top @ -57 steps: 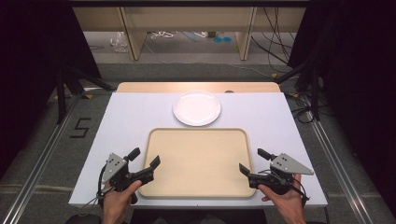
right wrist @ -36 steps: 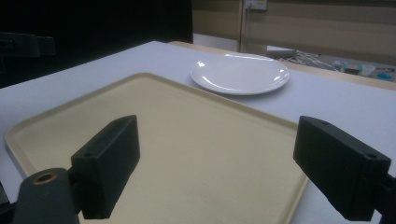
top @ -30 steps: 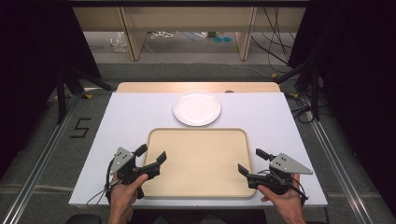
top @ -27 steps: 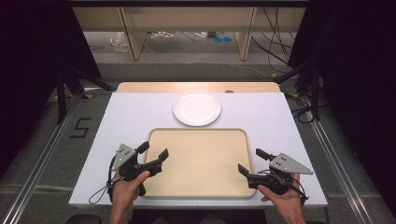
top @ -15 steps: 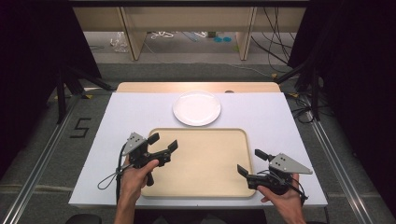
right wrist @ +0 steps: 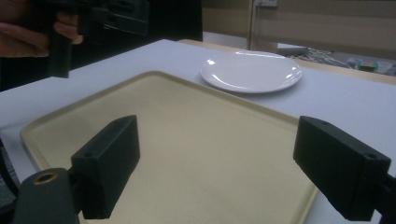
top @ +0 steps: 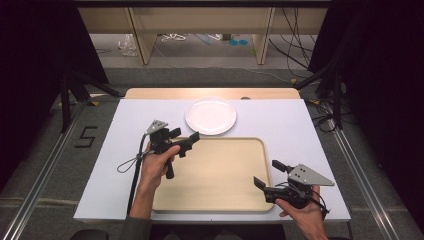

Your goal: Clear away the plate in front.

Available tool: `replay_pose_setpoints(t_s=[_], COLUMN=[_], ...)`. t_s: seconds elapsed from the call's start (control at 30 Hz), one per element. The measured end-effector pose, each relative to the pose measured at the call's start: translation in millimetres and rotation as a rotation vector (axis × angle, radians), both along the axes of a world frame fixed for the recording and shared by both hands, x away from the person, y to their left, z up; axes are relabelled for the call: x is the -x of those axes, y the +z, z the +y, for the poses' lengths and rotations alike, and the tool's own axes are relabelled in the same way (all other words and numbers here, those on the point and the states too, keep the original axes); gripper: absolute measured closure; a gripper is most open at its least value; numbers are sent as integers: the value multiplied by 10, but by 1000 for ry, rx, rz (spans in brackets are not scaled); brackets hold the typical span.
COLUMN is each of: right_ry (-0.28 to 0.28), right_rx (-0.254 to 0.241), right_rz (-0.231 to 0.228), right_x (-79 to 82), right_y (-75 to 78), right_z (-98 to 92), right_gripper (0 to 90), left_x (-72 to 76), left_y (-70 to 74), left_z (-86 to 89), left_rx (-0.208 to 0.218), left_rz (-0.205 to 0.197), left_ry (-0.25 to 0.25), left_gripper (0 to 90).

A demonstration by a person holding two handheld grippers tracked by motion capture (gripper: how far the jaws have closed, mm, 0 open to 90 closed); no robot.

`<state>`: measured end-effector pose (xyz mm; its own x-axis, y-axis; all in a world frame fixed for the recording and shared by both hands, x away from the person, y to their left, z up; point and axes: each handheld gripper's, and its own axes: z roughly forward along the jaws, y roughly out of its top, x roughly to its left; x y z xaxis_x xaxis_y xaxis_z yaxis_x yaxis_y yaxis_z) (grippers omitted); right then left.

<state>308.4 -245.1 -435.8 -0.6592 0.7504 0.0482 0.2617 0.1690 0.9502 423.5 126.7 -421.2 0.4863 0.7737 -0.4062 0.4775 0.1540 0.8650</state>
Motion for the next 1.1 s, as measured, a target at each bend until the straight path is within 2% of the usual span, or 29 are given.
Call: replay_pose_setpoints(t_s=[0.03,0.07,0.1,0.13,0.2,0.27,0.3,0.33,0.43,0.47,0.5,0.57,0.6,0.63,0.67,0.73,0.77,0.8,0.83,0.87,0.93,0.97,1.0,1.03,1.07,1.1], right_ry=[7,8,8,2,15,19,11,13,22,10,16,10,21,28,28,29,30,29,19,20,16,26,26,20,21,14], right_rx=[-2,-1,-1,-2,-40,-37,-8,-38,-37,-29,-30,-25,-46,-46,-45,-46,-48,-44,-43,-45,-39,-54,-54,-49,-53,-40], right_rz=[9,12,12,-9,4,-1,19,9,-2,11,1,14,1,-6,-4,-2,7,7,25,27,27,18,18,25,25,22], right_x=[4,6,6,-2,-7,-11,6,-4,-13,-1,-7,4,-11,-17,-15,-15,-13,-17,-6,-5,2,-6,-6,-3,-4,1], right_y=[-1,2,2,0,-13,-8,9,-8,-9,-2,-5,2,-12,-15,-16,-15,-11,-15,-11,-11,-3,-13,-13,-9,-9,-3], right_z=[3,-1,-1,-9,-3,-10,-28,-7,-9,-13,-11,-16,-1,1,2,5,3,4,6,10,11,17,17,7,5,-5], right_gripper=[156,157,157,157,157,157,157,157,157,158,158,158,158,158,158,159,158,159,159,159,160,160,160,160,160,160], left_x=[-116,-116,-167,-216,-311,-408,-454,-499,-635,-660,-717,-748,-785,-825,-865,-922,-982,-1013,-1013,-1079,-1122,-1122,-1141,-1178,-1192,-1200], left_y=[-36,-36,-54,-73,-105,-133,-145,-160,-219,-232,-267,-292,-321,-350,-375,-398,-405,-399,-399,-399,-402,-402,-417,-474,-495,-514], left_z=[-21,-21,-29,-37,-31,-22,-17,-14,-6,-7,-2,3,13,24,45,60,47,37,37,33,6,6,2,20,17,16], left_rx=[0,0,5,15,43,59,59,57,110,115,118,118,113,118,110,123,189,231,231,261,244,244,251,293,284,258], left_rz=[43,43,62,88,121,145,166,178,238,247,259,267,286,304,307,315,344,378,378,422,427,427,438,481,489,484], left_ry=[7,7,1,-3,10,23,27,37,46,55,78,88,94,104,111,107,115,116,116,122,129,129,134,138,148,157], left_gripper=[157,156,156,156,156,156,157,156,157,160,161,160,160,160,162,165,165,165,166,167,167,167,167,167,167,168])
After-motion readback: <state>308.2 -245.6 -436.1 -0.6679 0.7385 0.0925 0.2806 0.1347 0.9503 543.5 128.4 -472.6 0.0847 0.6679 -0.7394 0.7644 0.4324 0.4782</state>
